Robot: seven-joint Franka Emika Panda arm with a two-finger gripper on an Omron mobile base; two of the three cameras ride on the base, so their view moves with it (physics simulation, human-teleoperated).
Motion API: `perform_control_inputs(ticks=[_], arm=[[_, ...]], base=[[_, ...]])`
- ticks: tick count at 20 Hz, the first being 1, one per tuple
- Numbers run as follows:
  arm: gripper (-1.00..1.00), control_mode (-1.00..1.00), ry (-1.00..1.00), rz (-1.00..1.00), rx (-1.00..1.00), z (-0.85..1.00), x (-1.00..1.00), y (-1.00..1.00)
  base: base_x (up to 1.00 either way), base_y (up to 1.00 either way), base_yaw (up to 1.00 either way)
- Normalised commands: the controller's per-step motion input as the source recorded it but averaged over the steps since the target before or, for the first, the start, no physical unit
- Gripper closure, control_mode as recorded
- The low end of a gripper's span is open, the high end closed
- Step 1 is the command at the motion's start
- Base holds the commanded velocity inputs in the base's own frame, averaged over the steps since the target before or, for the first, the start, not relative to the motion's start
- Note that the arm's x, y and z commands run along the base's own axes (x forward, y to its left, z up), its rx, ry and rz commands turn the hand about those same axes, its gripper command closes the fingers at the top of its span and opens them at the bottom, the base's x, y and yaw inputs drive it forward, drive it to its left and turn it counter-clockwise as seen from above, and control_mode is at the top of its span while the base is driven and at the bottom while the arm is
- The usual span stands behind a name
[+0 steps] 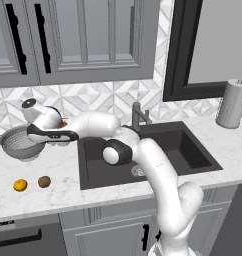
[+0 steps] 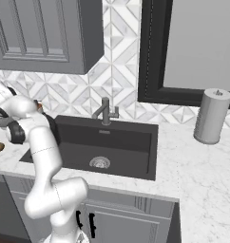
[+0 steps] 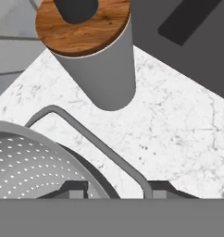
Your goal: Put the colander in the sink, put the kiwi, tangerine in the colander, and turn on the sink faucet and pour water over the colander.
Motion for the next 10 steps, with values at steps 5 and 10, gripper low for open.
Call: perform_control_inputs(ticks=[5, 10], arm=[[1.0, -1.0, 0.0, -0.01, 0.04, 0.0, -0.01, 0.16], [1.0, -1.0, -0.06, 0.0, 0.1, 0.07, -0.31, 0.17]], base=[[0.0, 0.0, 0.0], [0.0, 0.0, 0.0]])
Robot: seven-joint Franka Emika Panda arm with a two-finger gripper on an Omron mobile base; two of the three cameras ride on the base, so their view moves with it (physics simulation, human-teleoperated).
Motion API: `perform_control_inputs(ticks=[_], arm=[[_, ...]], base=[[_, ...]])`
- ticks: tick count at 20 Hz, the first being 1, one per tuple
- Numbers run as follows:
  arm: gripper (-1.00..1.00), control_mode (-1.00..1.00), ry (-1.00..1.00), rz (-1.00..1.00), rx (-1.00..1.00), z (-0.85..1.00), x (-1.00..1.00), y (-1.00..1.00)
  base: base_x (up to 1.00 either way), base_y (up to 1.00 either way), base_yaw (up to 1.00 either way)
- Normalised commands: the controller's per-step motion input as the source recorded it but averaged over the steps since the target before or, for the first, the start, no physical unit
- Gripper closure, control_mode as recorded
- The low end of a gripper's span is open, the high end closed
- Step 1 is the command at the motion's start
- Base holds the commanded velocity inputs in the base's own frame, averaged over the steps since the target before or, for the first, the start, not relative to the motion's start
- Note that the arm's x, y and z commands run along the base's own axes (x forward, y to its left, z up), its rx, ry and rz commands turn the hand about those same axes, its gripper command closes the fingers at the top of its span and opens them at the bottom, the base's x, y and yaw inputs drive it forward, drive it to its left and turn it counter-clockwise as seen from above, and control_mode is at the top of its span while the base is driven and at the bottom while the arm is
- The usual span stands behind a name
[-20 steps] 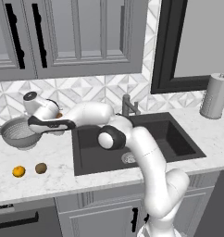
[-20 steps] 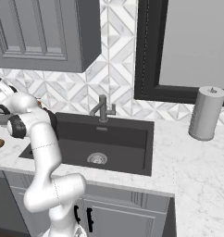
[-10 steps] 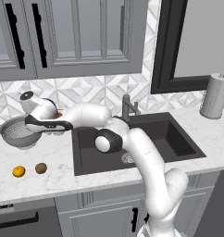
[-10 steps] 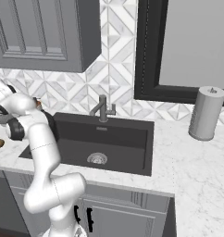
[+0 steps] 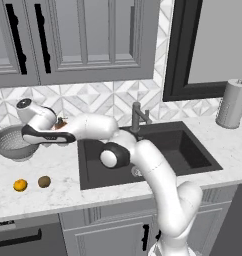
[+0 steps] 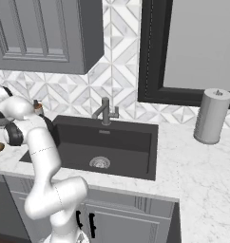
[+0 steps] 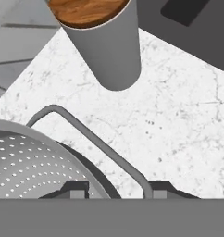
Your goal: Put the colander in the sink, put the kiwi, tangerine in the colander, and turn on the sink faucet and pour water over the colander.
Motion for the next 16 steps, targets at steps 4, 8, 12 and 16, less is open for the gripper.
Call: perform_control_inputs(ticks=[4, 8, 12, 16], arm=[[1.0, -1.0, -0.1, 0.0, 0.13, 0.47, -0.86, 0.0], [1.0, -1.0, -0.04, -0.03, 0.17, 0.19, -1.0, -0.38], [1.0, -1.0, -0.06, -0.07, 0.24, 0.01, -1.0, -0.78], [1.0, -1.0, -0.08, -0.06, 0.27, 0.24, -1.0, -0.99]], base=[[0.0, 0.0, 0.0], [0.0, 0.0, 0.0], [0.0, 0.0, 0.0], [0.0, 0.0, 0.0]])
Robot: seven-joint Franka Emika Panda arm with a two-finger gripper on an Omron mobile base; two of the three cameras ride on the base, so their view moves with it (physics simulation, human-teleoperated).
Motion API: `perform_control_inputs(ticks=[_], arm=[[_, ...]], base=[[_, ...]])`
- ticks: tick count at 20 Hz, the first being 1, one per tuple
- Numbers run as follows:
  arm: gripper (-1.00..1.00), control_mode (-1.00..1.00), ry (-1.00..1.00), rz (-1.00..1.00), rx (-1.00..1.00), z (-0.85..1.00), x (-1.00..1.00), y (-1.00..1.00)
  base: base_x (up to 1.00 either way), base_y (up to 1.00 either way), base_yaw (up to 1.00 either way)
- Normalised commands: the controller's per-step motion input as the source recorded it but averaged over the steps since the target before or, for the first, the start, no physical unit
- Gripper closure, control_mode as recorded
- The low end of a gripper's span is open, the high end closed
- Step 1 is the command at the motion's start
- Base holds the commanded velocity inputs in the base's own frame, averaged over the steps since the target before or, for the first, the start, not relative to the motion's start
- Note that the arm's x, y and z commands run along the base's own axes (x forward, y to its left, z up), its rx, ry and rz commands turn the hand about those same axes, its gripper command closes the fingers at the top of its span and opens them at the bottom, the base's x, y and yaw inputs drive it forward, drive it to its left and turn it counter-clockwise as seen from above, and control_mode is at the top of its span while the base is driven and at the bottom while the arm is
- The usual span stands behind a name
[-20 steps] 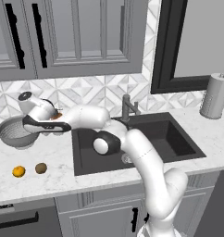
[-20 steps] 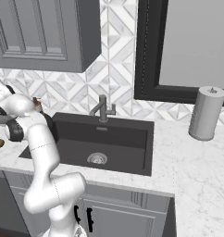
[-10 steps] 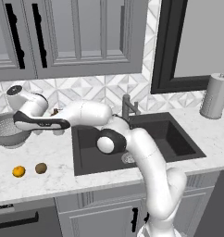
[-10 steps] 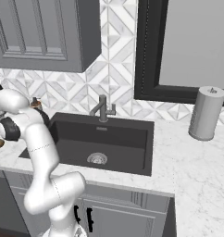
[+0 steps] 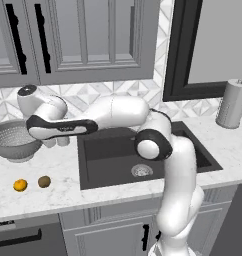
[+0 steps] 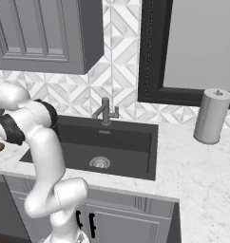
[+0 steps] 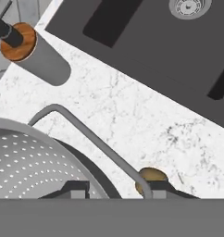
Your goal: Put the colander in the sink, put the kiwi, tangerine in the colander, and turn on the sink faucet and pour water over the colander.
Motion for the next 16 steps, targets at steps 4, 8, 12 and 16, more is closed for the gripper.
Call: perform_control_inputs(ticks=[4, 8, 12, 16], arm=[[1.0, -1.0, -0.11, -0.03, 0.26, 0.36, -1.0, -0.99], [1.0, -1.0, -0.03, -0.02, 0.21, 0.3, -1.0, -0.97], [1.0, -1.0, 0.0, -0.02, 0.08, 0.22, -0.91, -1.0], [1.0, -1.0, 0.08, 0.0, 0.05, 0.43, -0.13, -1.0]], base=[[0.0, 0.0, 0.0], [0.0, 0.0, 0.0], [0.0, 0.0, 0.0], [0.0, 0.0, 0.0]])
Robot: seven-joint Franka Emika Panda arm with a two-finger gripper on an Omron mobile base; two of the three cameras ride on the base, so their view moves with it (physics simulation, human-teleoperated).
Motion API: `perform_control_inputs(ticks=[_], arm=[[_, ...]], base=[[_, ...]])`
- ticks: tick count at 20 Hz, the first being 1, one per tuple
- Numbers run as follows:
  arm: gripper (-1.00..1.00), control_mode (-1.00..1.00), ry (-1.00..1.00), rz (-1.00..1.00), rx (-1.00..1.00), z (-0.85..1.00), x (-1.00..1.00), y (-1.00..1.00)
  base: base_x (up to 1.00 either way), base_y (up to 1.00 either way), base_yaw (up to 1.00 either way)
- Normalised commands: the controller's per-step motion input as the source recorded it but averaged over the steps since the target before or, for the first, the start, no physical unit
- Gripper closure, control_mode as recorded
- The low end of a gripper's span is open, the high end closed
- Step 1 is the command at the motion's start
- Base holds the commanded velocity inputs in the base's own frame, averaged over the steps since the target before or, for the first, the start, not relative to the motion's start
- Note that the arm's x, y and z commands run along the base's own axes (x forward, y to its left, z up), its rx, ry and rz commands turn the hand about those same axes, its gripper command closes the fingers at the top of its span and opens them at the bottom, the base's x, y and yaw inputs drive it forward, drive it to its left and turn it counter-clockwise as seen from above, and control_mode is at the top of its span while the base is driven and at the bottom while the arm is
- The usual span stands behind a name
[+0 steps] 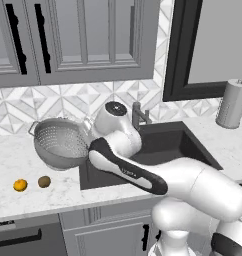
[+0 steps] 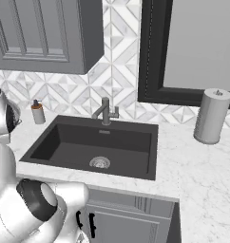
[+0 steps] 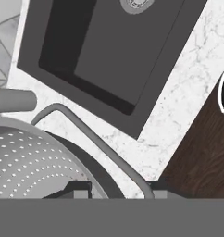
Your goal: Put the colander in the sink, put the kiwi, tangerine in the colander, and turn on the sink faucet and pour water over the colander.
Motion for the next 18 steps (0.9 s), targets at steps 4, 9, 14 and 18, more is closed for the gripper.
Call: perform_control_inputs(ticks=[4, 9, 14, 18], arm=[[1.0, -1.0, 0.15, 0.1, 0.08, 0.68, 0.01, -0.99], [1.0, -1.0, 0.21, 0.28, 0.03, 0.43, 0.13, -0.76], [1.0, -1.0, 0.27, 0.41, 0.0, 0.04, 0.57, -0.37], [1.0, -1.0, 0.18, 0.45, 0.0, 0.0, 0.78, -0.36]], base=[[0.0, 0.0, 0.0], [0.0, 0.0, 0.0], [0.0, 0.0, 0.0], [0.0, 0.0, 0.0]])
